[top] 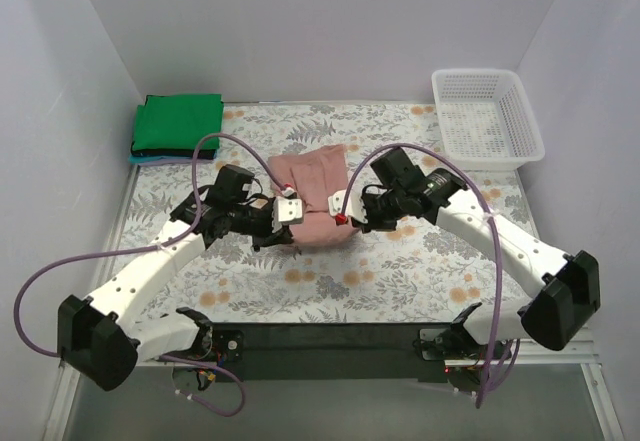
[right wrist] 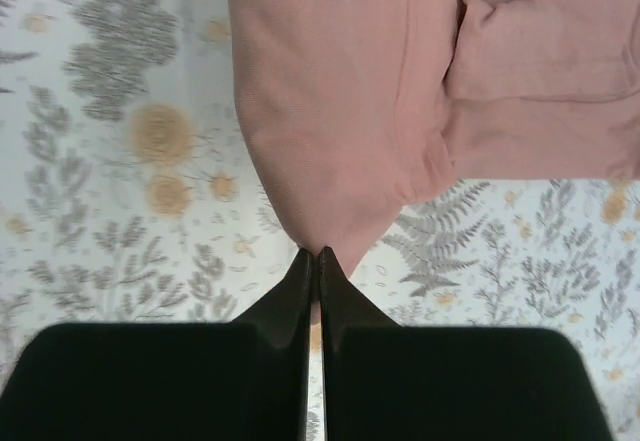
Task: Fold and stack the t-shirts
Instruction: Fold the tshirt
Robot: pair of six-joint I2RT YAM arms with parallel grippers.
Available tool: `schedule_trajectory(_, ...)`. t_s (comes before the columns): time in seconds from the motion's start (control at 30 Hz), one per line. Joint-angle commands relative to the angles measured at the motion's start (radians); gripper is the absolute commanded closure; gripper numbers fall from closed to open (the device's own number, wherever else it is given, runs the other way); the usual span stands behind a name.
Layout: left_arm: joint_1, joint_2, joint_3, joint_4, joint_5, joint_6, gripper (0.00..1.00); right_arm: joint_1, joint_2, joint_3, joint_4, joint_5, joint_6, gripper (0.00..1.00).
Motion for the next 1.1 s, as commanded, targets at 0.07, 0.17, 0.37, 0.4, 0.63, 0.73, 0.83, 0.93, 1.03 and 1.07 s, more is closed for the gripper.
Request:
schedule_trajectory(0.07,-0.013,-0.087,0.096,-0.32,0.166,-0.065,1.0,0.063,-0.134,0.059,-0.17,-0.095,0.088,0.99)
schedule_trajectory(0.17,-0.012,-0.093,0.167,-0.354,0.158,-0.117,1.0,0.06,-0.116,0.128,-0.195,-0.064,0.103,0.99)
schedule_trajectory(0.37,0.114,0.0,0.196,-0.204,0.158,-0.162,1.0,0.011,0.071,0.25,-0.2,-0.115,0.002,0.99)
schedule_trajectory(0.4,0.187,0.037,0.201,-0.203,0.176,-0.142,1.0,-0.014,0.143,0.272,-0.198,-0.13,-0.01,0.99)
schedule_trajectory(0.63,0.358,0.348,0.196,-0.032,0.126,-0.091,1.0,-0.109,0.503,0.476,-0.195,-0.204,-0.058,0.99)
schedule_trajectory(0.73,0.36,0.46,0.218,0.031,0.129,-0.108,1.0,-0.124,0.614,0.518,-0.177,-0.222,-0.043,0.99)
schedule_trajectory(0.83,0.356,0.57,0.29,0.056,0.127,-0.177,1.0,-0.13,0.675,0.506,-0.137,-0.232,-0.012,0.99)
schedule_trajectory(0.93,0.352,0.66,0.334,0.054,0.088,-0.202,1.0,-0.13,0.702,0.478,-0.086,-0.222,0.009,0.99)
schedule_trajectory(1.03,0.347,0.686,0.33,0.03,0.084,-0.217,1.0,-0.129,0.706,0.443,-0.065,-0.228,0.031,0.99)
schedule_trajectory(1.07,0.346,0.678,0.316,0.025,0.09,-0.22,1.0,-0.129,0.705,0.42,-0.065,-0.23,0.036,0.99)
